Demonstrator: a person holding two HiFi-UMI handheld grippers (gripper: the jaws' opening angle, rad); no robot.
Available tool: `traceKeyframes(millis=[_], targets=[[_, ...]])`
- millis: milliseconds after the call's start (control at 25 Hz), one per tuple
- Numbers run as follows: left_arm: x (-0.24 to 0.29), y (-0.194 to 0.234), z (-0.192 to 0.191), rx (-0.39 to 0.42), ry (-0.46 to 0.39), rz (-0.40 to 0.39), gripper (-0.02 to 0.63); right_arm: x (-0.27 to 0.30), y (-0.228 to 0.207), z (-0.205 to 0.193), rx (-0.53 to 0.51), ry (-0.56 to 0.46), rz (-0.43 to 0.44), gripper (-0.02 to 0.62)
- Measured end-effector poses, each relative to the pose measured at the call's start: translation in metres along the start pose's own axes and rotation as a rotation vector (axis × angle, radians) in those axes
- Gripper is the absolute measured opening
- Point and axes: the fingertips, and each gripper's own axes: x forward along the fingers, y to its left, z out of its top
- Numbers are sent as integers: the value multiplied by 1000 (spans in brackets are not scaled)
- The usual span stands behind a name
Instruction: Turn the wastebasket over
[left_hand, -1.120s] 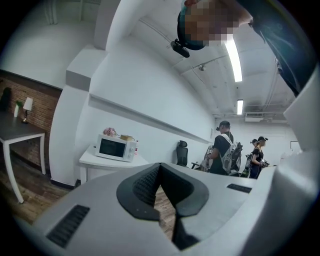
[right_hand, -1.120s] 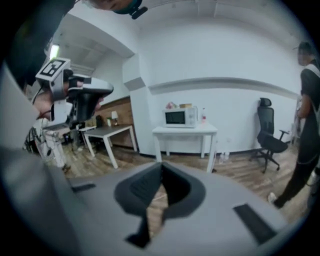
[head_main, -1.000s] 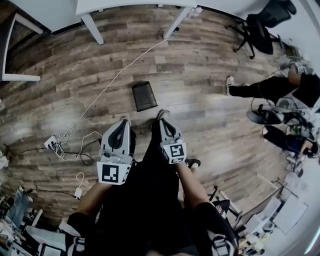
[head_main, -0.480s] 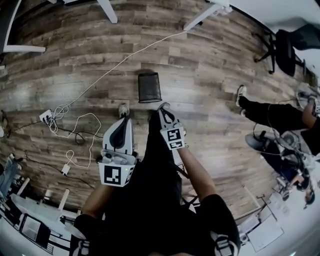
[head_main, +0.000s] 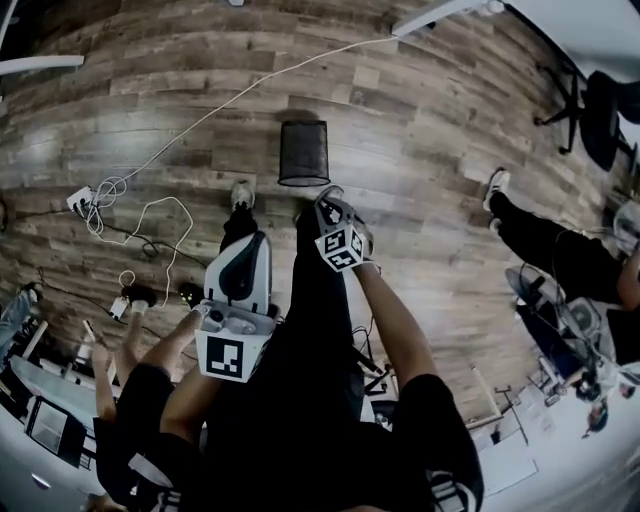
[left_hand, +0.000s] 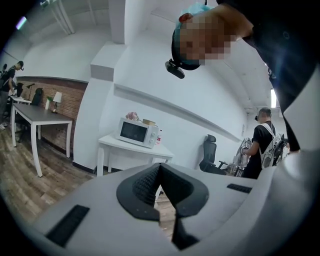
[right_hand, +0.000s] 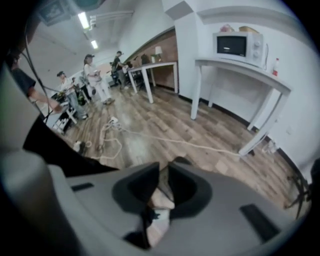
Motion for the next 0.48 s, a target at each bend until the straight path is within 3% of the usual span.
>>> traceKeyframes(millis=[120,280,480], targets=[[5,7,-21,-3,17,1,32,36,3,-34,-54,91,18,118],[11,19,-54,-18,40,15,34,78,-4,-79,-116,201,17,127],[11,37,-89,-16,79,27,32,120,-4,-132,-121,306,23,127]])
